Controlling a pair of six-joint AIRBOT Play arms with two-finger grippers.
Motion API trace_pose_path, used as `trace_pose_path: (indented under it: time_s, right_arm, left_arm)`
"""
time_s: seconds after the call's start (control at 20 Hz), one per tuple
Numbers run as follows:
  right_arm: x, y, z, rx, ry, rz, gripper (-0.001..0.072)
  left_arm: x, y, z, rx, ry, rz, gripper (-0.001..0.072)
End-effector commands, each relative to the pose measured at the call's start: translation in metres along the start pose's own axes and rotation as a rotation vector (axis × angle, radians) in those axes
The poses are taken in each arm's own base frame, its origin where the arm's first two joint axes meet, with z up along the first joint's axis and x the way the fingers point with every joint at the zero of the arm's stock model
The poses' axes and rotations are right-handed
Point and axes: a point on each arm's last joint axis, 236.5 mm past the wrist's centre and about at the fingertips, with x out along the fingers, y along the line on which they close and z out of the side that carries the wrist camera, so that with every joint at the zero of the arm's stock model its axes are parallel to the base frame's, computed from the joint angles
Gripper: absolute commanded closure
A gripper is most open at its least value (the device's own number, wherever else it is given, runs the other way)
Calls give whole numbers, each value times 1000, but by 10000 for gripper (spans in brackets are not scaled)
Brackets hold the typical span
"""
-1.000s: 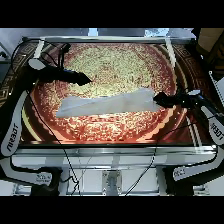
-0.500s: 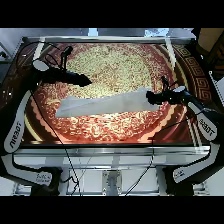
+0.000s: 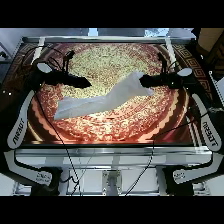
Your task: Fold the shirts.
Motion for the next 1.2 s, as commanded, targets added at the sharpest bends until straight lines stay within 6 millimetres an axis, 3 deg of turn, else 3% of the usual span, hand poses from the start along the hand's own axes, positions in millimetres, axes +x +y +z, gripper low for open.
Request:
trace_pose_path:
  time_s: [0.0, 0.1, 0.2, 0.25, 0.35, 0.45, 0.5, 0.6, 0.65, 0.8, 0.9, 1.0, 1.05, 1.15]
  right_arm:
    - [-36, 145, -5, -192, 66, 302, 686]
    - [-63, 206, -47, -268, 227, 422, 686]
    - [-94, 248, -87, -361, 352, 500, 686]
    - [-105, 260, -96, -394, 366, 503, 685]
    - [-114, 268, -92, -387, 322, 443, 646]
    - [-118, 269, -86, -411, 272, 392, 442]
    - [-118, 266, -84, -419, 259, 365, 436]
    - [-113, 254, -79, -428, 243, 300, 437]
    - [-108, 238, -73, -433, 230, 226, 437]
    - [-102, 163, -54, -443, 218, -108, 437]
    - [-117, 109, -50, -421, 258, -348, 437]
    - [-133, 76, -70, -394, 370, -470, 443]
    - [-138, 67, -89, -367, 452, -486, 443]
    - [-137, 62, -127, -287, 584, -446, 442]
  left_arm:
    - [0, 1, -1, -9, 4, 1, 489]
    - [0, 7, -5, 7, 22, 27, 490]
    - [-2, 24, -16, 19, 70, 101, 489]
    - [-4, 39, -25, 16, 107, 165, 490]
    - [-15, 72, -43, -20, 184, 310, 489]
    - [-24, 87, -56, -97, 227, 392, 488]
    - [-25, 87, -59, -110, 239, 396, 487]
    - [-23, 82, -62, -122, 248, 375, 487]
    - [-22, 79, -62, -129, 247, 363, 487]
    - [-16, 60, -63, -173, 249, 281, 485]
    - [-13, 41, -66, -187, 269, 202, 475]
    - [-10, 24, -67, -164, 277, 124, 475]
    - [-9, 17, -65, -157, 271, 93, 475]
    - [-7, 8, -59, -163, 250, 55, 475]
